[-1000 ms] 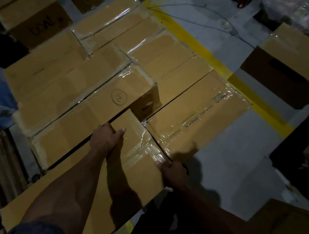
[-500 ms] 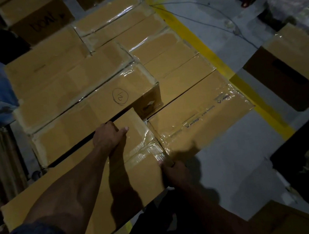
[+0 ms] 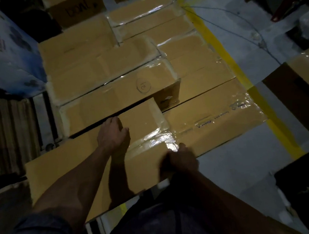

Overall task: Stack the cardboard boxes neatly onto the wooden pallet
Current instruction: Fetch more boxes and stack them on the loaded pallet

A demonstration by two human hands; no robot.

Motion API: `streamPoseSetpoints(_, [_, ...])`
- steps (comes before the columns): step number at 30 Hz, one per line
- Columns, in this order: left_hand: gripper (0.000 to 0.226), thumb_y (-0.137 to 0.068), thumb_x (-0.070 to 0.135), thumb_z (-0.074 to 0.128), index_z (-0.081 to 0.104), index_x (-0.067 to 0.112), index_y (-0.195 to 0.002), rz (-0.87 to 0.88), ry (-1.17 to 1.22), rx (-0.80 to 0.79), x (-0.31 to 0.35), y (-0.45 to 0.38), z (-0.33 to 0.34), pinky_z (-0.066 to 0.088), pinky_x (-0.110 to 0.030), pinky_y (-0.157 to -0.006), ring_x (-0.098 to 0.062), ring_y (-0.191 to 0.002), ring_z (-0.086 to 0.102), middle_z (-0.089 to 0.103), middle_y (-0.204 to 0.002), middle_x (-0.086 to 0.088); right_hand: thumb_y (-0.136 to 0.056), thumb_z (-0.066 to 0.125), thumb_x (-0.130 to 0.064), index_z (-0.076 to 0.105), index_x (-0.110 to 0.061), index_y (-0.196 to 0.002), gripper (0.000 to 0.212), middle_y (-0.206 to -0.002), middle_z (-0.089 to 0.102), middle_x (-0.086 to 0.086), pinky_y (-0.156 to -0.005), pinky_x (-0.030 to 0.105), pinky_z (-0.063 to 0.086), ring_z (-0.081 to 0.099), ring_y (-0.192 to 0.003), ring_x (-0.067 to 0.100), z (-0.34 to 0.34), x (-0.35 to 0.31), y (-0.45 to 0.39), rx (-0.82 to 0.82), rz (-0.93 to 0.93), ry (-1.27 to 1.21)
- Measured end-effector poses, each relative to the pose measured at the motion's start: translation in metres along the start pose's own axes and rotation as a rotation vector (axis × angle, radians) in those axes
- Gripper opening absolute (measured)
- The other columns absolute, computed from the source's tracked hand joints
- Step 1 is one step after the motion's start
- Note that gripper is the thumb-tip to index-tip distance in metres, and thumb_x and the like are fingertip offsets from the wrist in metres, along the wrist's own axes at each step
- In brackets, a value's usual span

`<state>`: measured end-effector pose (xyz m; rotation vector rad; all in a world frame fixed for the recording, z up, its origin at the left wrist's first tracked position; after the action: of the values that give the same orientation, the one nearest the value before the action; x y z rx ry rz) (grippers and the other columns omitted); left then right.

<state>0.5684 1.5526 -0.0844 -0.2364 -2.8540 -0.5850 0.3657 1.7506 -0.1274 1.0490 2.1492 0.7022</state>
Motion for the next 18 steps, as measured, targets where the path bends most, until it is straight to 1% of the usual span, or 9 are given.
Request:
streamPoseSetpoints(3, [0.042, -0.093, 0.038, 0.060, 0.054, 0.008, -0.121, -0.067, 0.065, 0.059, -0.036, 0.036, -0.005, 0.045, -0.040, -0.090, -0.031, -0.113, 0.051, 0.055, -0.125, -0.013, -0.095, 0.054, -0.043, 0.033, -0.013, -0.148, 0.064, -0.138, 0.050, 0.014, -0.100, 0.044, 0.044, 0.053, -0.122, 0.037, -0.004, -0.014, 0.005, 0.082, -0.087, 0.009])
streamPoseSetpoints(5, [0.037, -0.092, 0.037, 0.061, 0.055, 0.008, -0.115, -0.143, 0.096, 0.081, -0.068, 0.063, -0.004, 0.045, -0.038, -0.085, -0.031, -0.108, 0.053, 0.057, -0.118, -0.012, -0.094, 0.056, -0.039, 0.023, -0.009, -0.153, 0.074, -0.145, 0.042, 0.019, -0.103, 0.048, 0.040, 0.047, -0.128, 0.041, 0.000, -0.023, 0.009, 0.084, -0.150, 0.002])
streamPoseSetpoints(7, [0.034, -0.091, 0.037, 0.061, 0.055, 0.009, -0.109, -0.236, 0.135, 0.105, -0.102, 0.091, -0.002, 0.046, -0.037, -0.083, -0.030, -0.106, 0.053, 0.056, -0.114, -0.011, -0.094, 0.055, -0.037, 0.014, -0.006, -0.155, 0.080, -0.151, 0.034, 0.021, -0.106, 0.050, 0.038, 0.042, -0.131, 0.043, 0.007, -0.028, 0.013, 0.070, -0.194, 0.054])
streamPoseSetpoints(8, [0.036, -0.091, 0.037, 0.061, 0.055, 0.008, -0.111, -0.279, 0.143, 0.117, -0.118, 0.102, 0.000, 0.046, -0.037, -0.084, -0.031, -0.108, 0.053, 0.056, -0.116, -0.012, -0.094, 0.054, -0.037, 0.011, -0.006, -0.155, 0.081, -0.153, 0.031, 0.021, -0.107, 0.050, 0.036, 0.041, -0.133, 0.043, 0.009, -0.027, 0.012, 0.077, -0.189, 0.070])
streamPoseSetpoints(10, [0.045, -0.092, 0.037, 0.061, 0.053, 0.004, -0.122, -0.380, 0.158, 0.136, -0.156, 0.129, 0.005, 0.044, -0.039, -0.092, -0.034, -0.117, 0.050, 0.054, -0.126, -0.016, -0.095, 0.054, -0.036, 0.009, -0.005, -0.156, 0.082, -0.155, 0.028, 0.021, -0.110, 0.048, 0.033, 0.038, -0.136, 0.042, 0.012, -0.029, 0.016, 0.103, -0.168, 0.063])
streamPoseSetpoints(12, [0.056, -0.093, 0.038, 0.059, 0.046, 0.000, -0.133, -0.480, 0.179, 0.144, -0.192, 0.153, 0.011, 0.039, -0.041, -0.101, -0.035, -0.126, 0.044, 0.048, -0.136, -0.019, -0.097, 0.053, -0.034, 0.009, -0.003, -0.156, 0.080, -0.156, 0.027, 0.022, -0.111, 0.048, 0.031, 0.035, -0.138, 0.042, 0.014, -0.033, 0.021, 0.136, -0.164, 0.065])
streamPoseSetpoints(15, [0.068, -0.092, 0.040, 0.060, 0.036, 0.000, -0.141, -0.639, 0.209, 0.122, -0.240, 0.187, 0.027, 0.032, -0.043, -0.111, -0.036, -0.133, 0.037, 0.039, -0.146, -0.020, -0.099, 0.050, -0.035, 0.006, 0.000, -0.156, 0.079, -0.158, 0.023, 0.022, -0.115, 0.048, 0.029, 0.031, -0.141, 0.042, 0.016, -0.032, 0.023, 0.152, -0.091, 0.082])
streamPoseSetpoints(16, [0.072, -0.092, 0.042, 0.059, 0.032, 0.000, -0.144, -0.684, 0.230, 0.111, -0.254, 0.198, 0.032, 0.030, -0.044, -0.113, -0.035, -0.136, 0.033, 0.034, -0.150, -0.020, -0.099, 0.052, -0.035, 0.008, 0.001, -0.155, 0.080, -0.156, 0.026, 0.023, -0.115, 0.048, 0.030, 0.033, -0.140, 0.042, 0.017, -0.031, 0.022, 0.155, -0.066, 0.063])
streamPoseSetpoints(18, [0.081, -0.092, 0.047, 0.057, 0.025, -0.001, -0.149, -0.729, 0.261, 0.114, -0.274, 0.211, 0.040, 0.026, -0.045, -0.115, -0.034, -0.142, 0.025, 0.024, -0.157, -0.018, -0.092, 0.058, -0.038, 0.019, 0.004, -0.151, 0.082, -0.150, 0.036, 0.024, -0.111, 0.049, 0.037, 0.042, -0.134, 0.042, 0.020, -0.027, 0.014, 0.157, -0.046, -0.012])
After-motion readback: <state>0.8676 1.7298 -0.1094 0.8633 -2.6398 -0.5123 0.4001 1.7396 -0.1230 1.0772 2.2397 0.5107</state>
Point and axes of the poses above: each hand's wrist, its own y-axis away from the middle knuckle, its own z-axis out of the palm, x = y × z, the point moved 7 cm from there along -y, towards the middle knuckle
